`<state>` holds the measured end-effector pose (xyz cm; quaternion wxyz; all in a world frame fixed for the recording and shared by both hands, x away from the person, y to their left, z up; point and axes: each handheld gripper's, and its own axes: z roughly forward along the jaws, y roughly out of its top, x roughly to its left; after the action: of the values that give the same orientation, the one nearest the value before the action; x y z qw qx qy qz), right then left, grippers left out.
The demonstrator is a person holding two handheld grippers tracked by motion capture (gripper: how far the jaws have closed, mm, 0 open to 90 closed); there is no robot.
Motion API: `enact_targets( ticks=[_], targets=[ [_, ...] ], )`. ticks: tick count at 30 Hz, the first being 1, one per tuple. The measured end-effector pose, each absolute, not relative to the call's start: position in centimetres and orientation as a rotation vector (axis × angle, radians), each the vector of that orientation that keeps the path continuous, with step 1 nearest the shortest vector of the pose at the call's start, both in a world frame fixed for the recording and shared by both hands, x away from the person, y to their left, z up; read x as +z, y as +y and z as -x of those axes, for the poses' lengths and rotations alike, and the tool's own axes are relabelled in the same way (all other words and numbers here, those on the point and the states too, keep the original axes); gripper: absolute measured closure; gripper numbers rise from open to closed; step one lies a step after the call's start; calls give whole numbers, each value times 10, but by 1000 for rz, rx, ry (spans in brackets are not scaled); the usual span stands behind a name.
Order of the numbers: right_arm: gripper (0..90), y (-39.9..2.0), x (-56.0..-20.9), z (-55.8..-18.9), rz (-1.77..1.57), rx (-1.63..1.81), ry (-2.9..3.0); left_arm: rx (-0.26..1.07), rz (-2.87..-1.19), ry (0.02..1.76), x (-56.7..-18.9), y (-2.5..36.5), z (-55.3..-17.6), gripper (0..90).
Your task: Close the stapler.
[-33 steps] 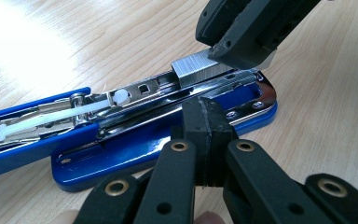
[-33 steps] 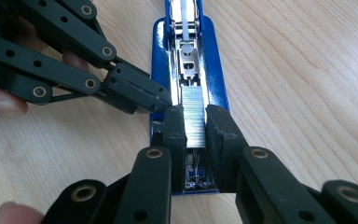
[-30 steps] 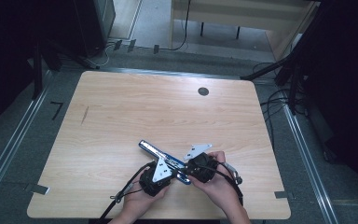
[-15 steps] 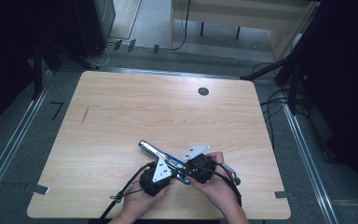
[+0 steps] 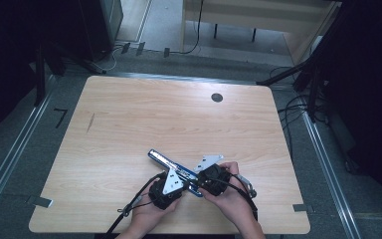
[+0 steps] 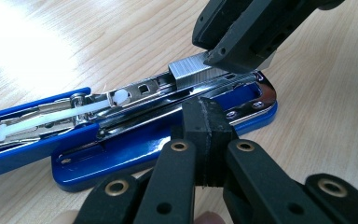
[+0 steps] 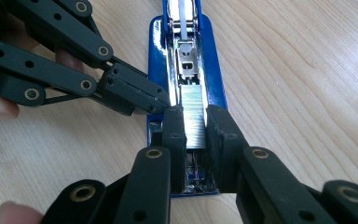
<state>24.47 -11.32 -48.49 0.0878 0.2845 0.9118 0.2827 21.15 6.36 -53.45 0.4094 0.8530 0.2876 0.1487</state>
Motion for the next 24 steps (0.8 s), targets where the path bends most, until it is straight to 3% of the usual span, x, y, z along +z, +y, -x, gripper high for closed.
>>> enact_targets(
  ticks=[24],
  targets=[
    [796, -108, -479, -242, -844, 753, 2718, 377, -2149, 724, -535, 64, -211, 900]
  ],
)
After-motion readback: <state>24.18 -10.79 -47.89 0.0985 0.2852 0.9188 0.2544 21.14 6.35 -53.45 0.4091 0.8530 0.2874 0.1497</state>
